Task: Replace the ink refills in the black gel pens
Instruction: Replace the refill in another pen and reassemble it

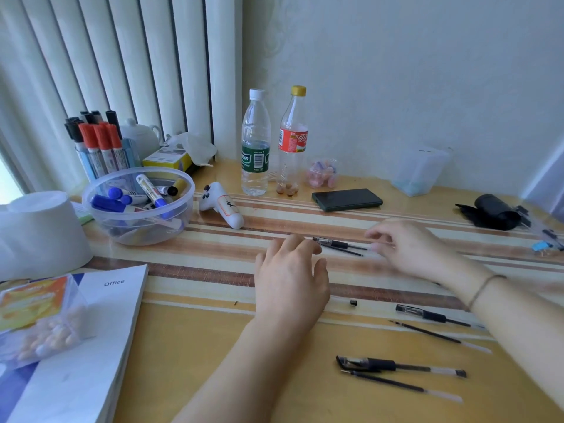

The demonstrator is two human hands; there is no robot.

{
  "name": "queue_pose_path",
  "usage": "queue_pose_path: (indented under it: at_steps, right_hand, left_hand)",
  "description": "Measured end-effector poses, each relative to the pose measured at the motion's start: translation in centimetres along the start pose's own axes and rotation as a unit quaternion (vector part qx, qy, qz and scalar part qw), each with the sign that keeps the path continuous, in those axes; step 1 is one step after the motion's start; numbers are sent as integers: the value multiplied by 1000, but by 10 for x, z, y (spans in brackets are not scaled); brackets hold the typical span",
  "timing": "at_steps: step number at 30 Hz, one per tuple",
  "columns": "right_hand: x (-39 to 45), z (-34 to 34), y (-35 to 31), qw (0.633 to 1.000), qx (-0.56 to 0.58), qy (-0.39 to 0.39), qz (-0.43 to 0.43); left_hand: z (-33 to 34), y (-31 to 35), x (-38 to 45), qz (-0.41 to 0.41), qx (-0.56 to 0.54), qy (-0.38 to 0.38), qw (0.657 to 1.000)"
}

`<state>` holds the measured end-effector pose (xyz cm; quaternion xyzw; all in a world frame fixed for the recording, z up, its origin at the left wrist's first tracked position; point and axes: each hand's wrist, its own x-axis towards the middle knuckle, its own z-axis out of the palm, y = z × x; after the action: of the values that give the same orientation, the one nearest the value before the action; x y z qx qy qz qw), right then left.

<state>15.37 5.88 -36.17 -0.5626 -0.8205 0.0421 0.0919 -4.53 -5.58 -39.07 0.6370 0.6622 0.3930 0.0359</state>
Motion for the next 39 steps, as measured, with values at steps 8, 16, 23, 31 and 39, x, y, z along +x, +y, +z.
queue_pose_path:
  at_steps: [8, 16, 23, 31, 39]
  right_hand:
    - [15, 28, 0, 999, 23, 18, 45]
    - [-70, -7, -41, 982, 24, 133, -132]
    - [-100, -3, -37, 966, -5, 177, -188]
    - [-105, -1, -20, 963, 16, 198, -183]
    - [-106, -3, -13, 959, 63, 205, -188]
  left_hand:
    - [0, 1, 2, -20, -83, -22, 996]
    - [-3, 17, -6, 126, 88, 7, 988]
    - [-1, 20, -14, 239, 11, -101, 966]
    - [-4, 17, -12, 223, 11, -114, 968]
    - [-1, 17, -9, 205, -35, -78, 975]
